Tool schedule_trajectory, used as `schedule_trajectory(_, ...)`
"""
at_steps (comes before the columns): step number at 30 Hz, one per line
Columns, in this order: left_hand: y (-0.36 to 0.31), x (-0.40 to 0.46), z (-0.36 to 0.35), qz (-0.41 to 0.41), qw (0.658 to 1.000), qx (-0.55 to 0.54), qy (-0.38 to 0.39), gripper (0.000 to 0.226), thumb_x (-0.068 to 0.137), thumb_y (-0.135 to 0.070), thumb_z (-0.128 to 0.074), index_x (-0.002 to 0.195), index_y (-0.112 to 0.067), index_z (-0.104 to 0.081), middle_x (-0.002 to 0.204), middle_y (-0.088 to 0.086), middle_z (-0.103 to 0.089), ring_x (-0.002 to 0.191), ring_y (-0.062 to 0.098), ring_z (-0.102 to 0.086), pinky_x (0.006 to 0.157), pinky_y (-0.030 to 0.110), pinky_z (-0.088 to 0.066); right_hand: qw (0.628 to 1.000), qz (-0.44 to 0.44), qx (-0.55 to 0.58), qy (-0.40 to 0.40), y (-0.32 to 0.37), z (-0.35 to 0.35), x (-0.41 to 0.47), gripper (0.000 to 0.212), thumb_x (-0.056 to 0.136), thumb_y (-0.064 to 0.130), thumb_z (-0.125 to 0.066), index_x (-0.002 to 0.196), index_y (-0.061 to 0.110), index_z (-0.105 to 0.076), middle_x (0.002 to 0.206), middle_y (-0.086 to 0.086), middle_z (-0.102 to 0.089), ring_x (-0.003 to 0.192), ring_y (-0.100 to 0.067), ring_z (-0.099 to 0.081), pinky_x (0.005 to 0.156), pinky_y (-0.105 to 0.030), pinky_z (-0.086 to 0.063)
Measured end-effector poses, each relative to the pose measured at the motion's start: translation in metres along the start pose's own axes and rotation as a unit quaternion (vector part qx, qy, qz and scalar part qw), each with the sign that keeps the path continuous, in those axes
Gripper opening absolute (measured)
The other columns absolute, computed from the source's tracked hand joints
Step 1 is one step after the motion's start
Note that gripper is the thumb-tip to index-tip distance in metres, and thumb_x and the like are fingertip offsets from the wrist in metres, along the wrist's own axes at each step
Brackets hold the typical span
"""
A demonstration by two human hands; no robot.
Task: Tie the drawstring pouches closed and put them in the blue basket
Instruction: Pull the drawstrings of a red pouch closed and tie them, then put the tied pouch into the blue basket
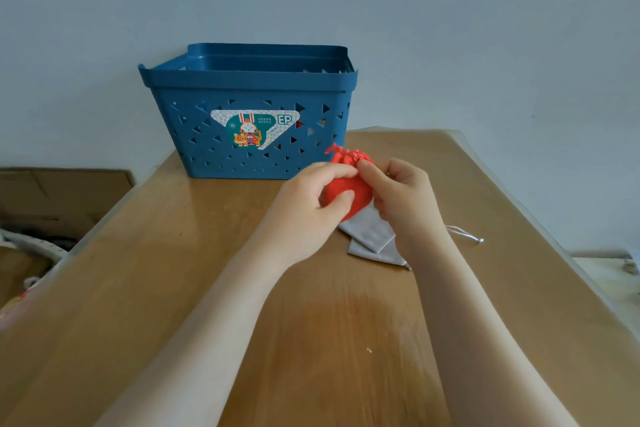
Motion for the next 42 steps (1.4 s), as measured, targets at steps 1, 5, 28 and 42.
schedule_trajectory(1, 0.000, 0.002, 0.001, 0.002, 1.000, -0.001, -0.001, 0.037, 0.092, -0.016, -0.055, 0.128, -0.027, -0.054, 0.127, -0.008, -0.055, 0.111, 0.006, -0.056, 0.098, 0.030, -0.046, 1.000, -0.004, 0.019, 0.010, 0.002, 0.000, 0.001, 0.023, 0.090, 0.018, -0.060, 0.069, 0.011, -0.056, 0.040, 0.017, -0.047, 0.038, 0.003, -0.043, 0.041, -0.008, -0.032)
schedule_trajectory(5, 0.002, 0.016, 0.011, 0.031, 0.996, -0.026, -0.083, 0.046, 0.093, -0.017, -0.054, 0.137, -0.025, -0.045, 0.132, -0.008, -0.052, 0.105, 0.008, -0.059, 0.096, 0.026, -0.046, 0.996, -0.053, 0.063, 0.032, 0.009, -0.006, 0.012, 0.023, 0.090, 0.028, -0.059, 0.108, 0.014, -0.056, 0.056, 0.007, -0.051, 0.045, -0.006, -0.038, 0.043, -0.015, -0.032)
schedule_trajectory(28, 0.002, 0.166, 0.090, 0.017, 0.973, 0.209, -0.097, 0.037, 0.097, -0.023, -0.044, 0.133, -0.016, -0.048, 0.134, 0.004, -0.049, 0.078, 0.016, -0.059, 0.077, 0.025, -0.045, 0.990, -0.082, -0.073, 0.093, 0.023, -0.001, 0.106, 0.009, 0.093, 0.017, -0.053, 0.090, 0.013, -0.060, 0.063, 0.000, -0.054, 0.050, -0.012, -0.044, 0.050, -0.022, -0.036)
schedule_trajectory(42, 0.008, 0.082, 0.025, -0.052, 0.981, 0.170, 0.074, 0.023, 0.095, -0.014, -0.047, 0.089, -0.021, -0.068, 0.078, -0.012, -0.067, 0.065, 0.019, -0.062, 0.062, 0.030, -0.048, 0.846, -0.092, -0.515, 0.107, -0.066, 0.029, 0.074, 0.028, 0.096, 0.019, -0.038, 0.107, 0.012, -0.063, 0.111, -0.010, -0.060, 0.095, -0.028, -0.060, 0.080, -0.034, -0.048)
Point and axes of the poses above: each hand's wrist, its own x-axis towards the middle knuckle, its own z-axis out of the back of the hand, y = z × x, the point moved 4 cm from there along x, towards the middle knuckle
